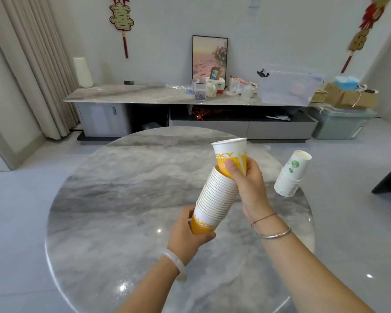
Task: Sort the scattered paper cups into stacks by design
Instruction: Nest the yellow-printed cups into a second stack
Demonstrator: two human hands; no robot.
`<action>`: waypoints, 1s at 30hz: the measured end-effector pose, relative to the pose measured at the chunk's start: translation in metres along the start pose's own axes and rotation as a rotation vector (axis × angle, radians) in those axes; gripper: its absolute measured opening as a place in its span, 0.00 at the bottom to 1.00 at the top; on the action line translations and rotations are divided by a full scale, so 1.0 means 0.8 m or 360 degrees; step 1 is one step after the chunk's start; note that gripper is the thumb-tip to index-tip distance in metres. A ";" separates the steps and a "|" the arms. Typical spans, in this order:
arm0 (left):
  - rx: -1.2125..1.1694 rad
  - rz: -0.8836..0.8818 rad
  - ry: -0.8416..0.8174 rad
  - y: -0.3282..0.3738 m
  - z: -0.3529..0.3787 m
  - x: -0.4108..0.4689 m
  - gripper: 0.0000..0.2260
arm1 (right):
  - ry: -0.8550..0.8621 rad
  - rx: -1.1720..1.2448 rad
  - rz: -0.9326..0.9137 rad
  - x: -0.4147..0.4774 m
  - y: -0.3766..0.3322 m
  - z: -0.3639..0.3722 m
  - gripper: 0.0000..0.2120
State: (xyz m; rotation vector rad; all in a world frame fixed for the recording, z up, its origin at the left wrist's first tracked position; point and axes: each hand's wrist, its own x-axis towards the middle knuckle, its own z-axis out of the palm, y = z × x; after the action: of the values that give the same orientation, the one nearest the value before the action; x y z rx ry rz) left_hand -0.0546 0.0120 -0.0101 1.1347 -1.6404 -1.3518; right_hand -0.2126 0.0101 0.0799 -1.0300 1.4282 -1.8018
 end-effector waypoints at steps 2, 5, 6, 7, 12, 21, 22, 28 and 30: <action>-0.0027 -0.0009 -0.0011 0.001 0.000 -0.001 0.26 | -0.0015 0.0011 -0.0030 -0.004 0.005 0.001 0.24; -0.0065 -0.0027 -0.0018 0.002 -0.002 -0.001 0.26 | -0.0119 -0.0004 -0.0063 -0.008 0.006 0.002 0.26; -0.0077 -0.0032 -0.0018 0.003 -0.003 -0.001 0.26 | -0.0162 0.0001 -0.0073 -0.009 0.005 0.002 0.26; -0.0089 -0.0035 -0.0018 0.003 -0.003 -0.002 0.26 | -0.0206 0.0007 -0.0083 -0.010 0.004 0.002 0.27; -0.0116 -0.0039 -0.0021 0.004 -0.005 -0.002 0.26 | -0.0314 0.0013 -0.0051 -0.018 0.001 -0.003 0.35; -0.0084 -0.0015 -0.0058 0.003 -0.004 -0.006 0.26 | -0.0390 -0.0271 -0.0127 -0.019 -0.020 -0.015 0.25; -0.0077 -0.0008 -0.0055 0.002 -0.004 -0.006 0.26 | -0.0398 -0.0291 -0.0128 -0.021 -0.018 -0.015 0.25; 0.0006 -0.0046 -0.0116 -0.011 0.007 -0.007 0.27 | -0.0359 -0.0429 -0.0018 -0.028 0.004 -0.031 0.24; 0.0041 -0.0052 -0.0105 -0.013 0.010 -0.006 0.28 | -0.0312 -0.0507 0.0026 -0.027 0.013 -0.049 0.21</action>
State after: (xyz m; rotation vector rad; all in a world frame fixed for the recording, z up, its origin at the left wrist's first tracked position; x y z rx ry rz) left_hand -0.0579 0.0188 -0.0222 1.1471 -1.6973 -1.4060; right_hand -0.2353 0.0451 0.0610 -1.3100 1.6252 -1.4437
